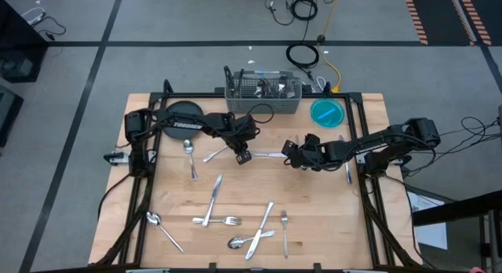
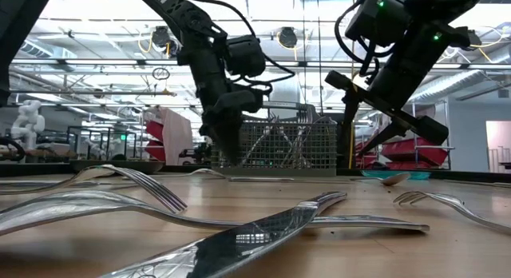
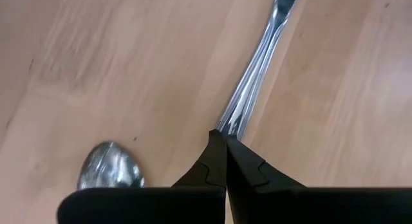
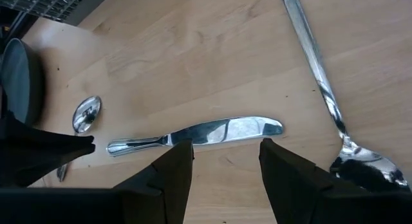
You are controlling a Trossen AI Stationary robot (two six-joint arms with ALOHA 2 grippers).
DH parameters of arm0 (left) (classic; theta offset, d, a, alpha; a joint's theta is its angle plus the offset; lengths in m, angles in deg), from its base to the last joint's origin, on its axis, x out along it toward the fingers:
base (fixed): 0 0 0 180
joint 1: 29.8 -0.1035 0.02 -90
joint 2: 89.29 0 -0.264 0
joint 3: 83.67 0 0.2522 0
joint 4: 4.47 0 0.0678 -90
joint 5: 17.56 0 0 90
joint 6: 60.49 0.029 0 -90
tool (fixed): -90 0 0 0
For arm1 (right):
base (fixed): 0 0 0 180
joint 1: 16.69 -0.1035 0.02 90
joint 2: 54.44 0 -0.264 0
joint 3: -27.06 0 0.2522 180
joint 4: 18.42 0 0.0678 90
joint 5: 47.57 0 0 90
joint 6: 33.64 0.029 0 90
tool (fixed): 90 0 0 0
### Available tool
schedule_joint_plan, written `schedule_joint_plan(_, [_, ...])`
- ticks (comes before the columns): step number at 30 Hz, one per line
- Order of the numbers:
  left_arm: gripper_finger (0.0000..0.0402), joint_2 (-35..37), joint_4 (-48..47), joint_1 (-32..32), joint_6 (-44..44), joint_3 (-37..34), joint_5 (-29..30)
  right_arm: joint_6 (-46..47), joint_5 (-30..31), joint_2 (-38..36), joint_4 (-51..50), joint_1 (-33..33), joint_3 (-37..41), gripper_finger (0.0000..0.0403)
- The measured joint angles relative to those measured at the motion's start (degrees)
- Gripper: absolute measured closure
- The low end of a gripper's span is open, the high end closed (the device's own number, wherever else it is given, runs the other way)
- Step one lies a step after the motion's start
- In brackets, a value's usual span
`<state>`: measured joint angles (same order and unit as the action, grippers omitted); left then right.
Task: Sort silverware
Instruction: Put the table knife into the silverware organizer
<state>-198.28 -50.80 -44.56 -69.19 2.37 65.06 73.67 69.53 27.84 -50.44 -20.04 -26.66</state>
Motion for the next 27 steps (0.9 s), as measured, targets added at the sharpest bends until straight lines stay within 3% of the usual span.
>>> schedule_joint_plan(16, [0.0402, -0.3, 7.9, 0.8, -2.9, -7.1, -1.9, -1.2, -0.2, 0.0, 0.5, 0.0, 0.0, 0.0234])
schedule_joint_plan(19, [0.0402, -0.3, 8.9, 0.7, -3.0, -7.8, -2.1, -7.3, 0.3, -0.3, 3.2, 0.0, 0.0, 0.0234])
schedule_joint_plan(23, [0.0402, -0.2, 11.0, 0.7, -3.0, -10.6, -2.8, -24.1, 0.8, -1.0, 6.4, 1.4, -1.6, 0.0234])
schedule_joint_plan(27, [0.0402, -0.2, 12.3, 0.7, -4.4, -12.7, -3.4, -31.7, -3.3, -0.8, 5.4, 5.4, -4.8, 0.0234])
